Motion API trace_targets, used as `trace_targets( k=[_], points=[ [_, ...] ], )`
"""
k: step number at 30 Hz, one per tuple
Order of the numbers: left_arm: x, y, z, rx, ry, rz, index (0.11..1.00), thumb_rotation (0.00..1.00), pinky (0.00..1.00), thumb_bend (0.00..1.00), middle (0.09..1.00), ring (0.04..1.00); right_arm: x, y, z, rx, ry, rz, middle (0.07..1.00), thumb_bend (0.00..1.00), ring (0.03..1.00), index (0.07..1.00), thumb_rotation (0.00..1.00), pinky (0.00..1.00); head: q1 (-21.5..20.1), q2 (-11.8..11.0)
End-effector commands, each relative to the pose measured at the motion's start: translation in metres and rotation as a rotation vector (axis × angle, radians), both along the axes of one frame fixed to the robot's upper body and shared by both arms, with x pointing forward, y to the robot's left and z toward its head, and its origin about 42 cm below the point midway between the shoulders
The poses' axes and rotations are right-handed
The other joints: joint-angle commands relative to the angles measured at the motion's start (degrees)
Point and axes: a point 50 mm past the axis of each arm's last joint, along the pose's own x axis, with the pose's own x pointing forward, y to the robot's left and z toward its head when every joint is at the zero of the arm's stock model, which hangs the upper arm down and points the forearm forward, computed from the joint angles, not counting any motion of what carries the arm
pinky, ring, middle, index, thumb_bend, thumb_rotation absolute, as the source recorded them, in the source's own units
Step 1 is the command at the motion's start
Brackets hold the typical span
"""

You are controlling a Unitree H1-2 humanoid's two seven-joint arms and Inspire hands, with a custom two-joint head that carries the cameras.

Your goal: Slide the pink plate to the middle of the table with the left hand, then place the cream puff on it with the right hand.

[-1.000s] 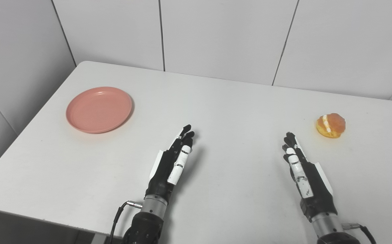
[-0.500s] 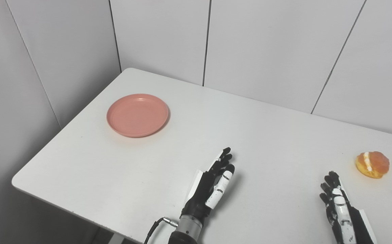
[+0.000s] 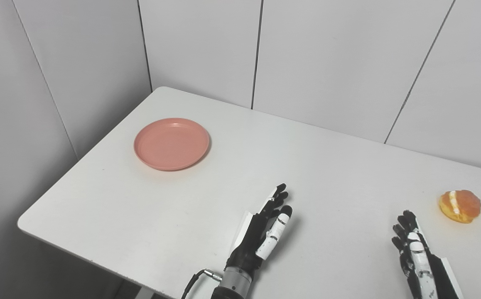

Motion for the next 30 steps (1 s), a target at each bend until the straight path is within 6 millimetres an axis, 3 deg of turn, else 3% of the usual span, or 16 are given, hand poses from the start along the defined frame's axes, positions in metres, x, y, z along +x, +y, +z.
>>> trace_targets(
  k=[1,15,26,30],
  points=[
    [-0.001,-0.009,0.000,-0.013,-0.008,-0.007,0.931,1.00,0.90,0.55,0.929,0.929,0.004,0.002,0.020,0.019,-0.096,0.016,1.000,0.00,1.000,1.000,1.00,1.00,-0.13,0.07],
    [0.001,0.002,0.011,-0.019,-0.021,0.008,0.926,1.00,0.90,0.53,0.930,0.932,0.002,0.013,0.027,0.005,-0.096,0.021,1.000,0.00,1.000,1.000,1.00,1.00,-0.37,0.41],
    [0.010,0.018,0.042,-0.014,-0.079,0.004,0.911,1.00,0.87,0.46,0.929,0.930,0.001,0.020,0.029,0.016,-0.110,0.025,1.000,0.00,1.000,1.000,1.00,1.00,-0.28,0.27],
    [0.012,0.023,0.053,-0.020,-0.095,-0.004,0.915,1.00,0.90,0.47,0.937,0.937,0.001,0.021,0.029,0.020,-0.112,0.025,1.000,0.00,1.000,1.000,1.00,1.00,-0.18,0.15]
  ],
)
